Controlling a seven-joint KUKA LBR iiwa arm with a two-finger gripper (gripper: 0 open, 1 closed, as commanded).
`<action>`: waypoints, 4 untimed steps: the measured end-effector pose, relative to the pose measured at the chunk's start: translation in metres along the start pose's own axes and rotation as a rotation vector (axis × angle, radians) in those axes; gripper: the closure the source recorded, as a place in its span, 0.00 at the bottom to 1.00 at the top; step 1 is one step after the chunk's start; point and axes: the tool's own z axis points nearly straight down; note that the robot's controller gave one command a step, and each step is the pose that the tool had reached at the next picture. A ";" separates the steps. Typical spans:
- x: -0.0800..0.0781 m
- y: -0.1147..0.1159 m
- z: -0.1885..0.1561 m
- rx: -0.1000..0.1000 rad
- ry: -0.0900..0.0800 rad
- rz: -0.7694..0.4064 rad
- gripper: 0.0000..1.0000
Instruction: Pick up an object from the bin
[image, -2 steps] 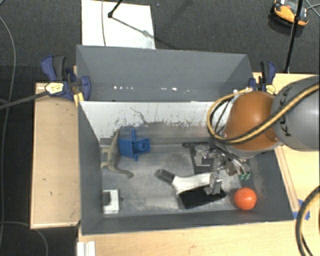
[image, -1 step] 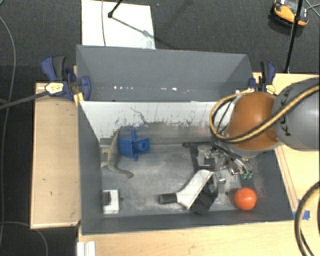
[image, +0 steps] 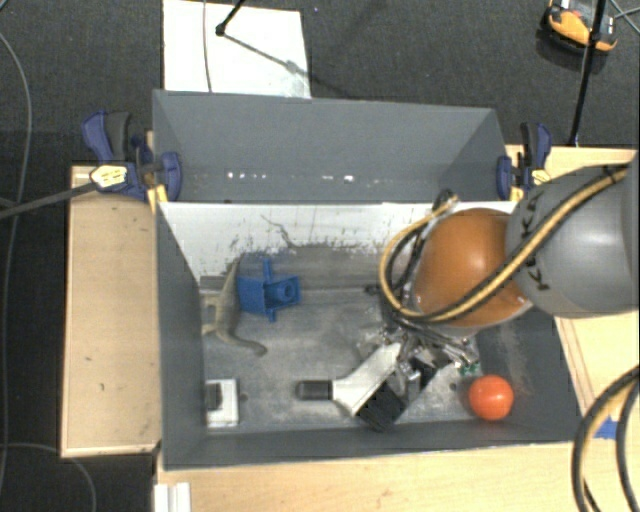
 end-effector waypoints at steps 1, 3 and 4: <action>0.000 0.000 0.000 0.000 0.000 0.001 1.00; 0.003 0.000 -0.001 0.002 -0.010 -0.059 1.00; -0.003 -0.002 -0.023 0.001 -0.003 -0.079 1.00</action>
Offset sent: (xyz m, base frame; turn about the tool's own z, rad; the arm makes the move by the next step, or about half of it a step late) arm 0.0026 -0.0011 -0.0030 -0.0612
